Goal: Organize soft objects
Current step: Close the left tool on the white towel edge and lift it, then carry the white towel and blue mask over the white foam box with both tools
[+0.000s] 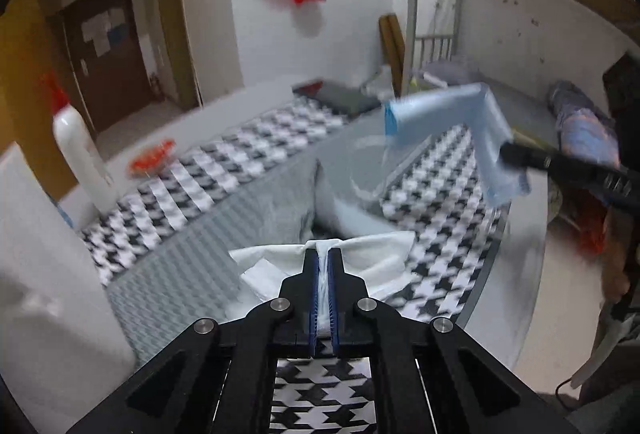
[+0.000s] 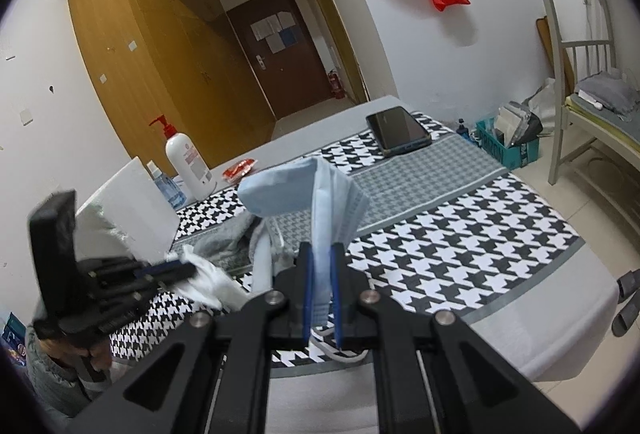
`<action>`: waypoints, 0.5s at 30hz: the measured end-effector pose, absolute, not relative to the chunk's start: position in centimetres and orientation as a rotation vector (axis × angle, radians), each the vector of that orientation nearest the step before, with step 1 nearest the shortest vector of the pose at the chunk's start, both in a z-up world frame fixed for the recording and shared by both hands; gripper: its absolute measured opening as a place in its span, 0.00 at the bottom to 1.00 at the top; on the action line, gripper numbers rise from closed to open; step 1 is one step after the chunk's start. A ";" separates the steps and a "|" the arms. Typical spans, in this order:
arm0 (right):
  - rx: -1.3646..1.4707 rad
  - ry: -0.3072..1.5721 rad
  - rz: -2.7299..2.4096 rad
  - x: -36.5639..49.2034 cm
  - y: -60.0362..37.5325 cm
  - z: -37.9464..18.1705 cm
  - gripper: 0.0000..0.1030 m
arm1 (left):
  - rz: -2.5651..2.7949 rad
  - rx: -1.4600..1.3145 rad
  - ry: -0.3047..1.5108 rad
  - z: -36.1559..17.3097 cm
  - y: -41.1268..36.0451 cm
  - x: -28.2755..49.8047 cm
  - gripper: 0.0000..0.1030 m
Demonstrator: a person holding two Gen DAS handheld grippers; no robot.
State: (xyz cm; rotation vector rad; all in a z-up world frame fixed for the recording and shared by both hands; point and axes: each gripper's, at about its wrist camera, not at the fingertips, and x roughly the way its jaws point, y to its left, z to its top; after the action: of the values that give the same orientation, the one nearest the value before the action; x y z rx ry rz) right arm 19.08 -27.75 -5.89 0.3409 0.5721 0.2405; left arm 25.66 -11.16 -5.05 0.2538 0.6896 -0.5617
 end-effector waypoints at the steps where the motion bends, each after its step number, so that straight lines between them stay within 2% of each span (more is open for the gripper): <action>1: 0.339 0.568 0.244 19.1 -27.7 -5.7 0.11 | -0.562 0.251 0.671 -4.3 -11.0 25.4 0.04; 8: 0.330 0.532 0.262 18.6 -27.5 -4.5 0.11 | -0.553 0.215 0.560 -0.3 -9.5 23.9 0.04; 15: 0.313 0.500 0.275 17.8 -26.9 -3.2 0.11 | -0.533 0.203 0.505 1.1 -8.0 22.8 0.04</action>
State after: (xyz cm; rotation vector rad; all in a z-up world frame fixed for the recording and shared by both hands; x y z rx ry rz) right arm 17.85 -26.87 -3.18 0.3127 0.4997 0.2747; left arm 22.76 -8.05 1.09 0.2030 0.5045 -0.5328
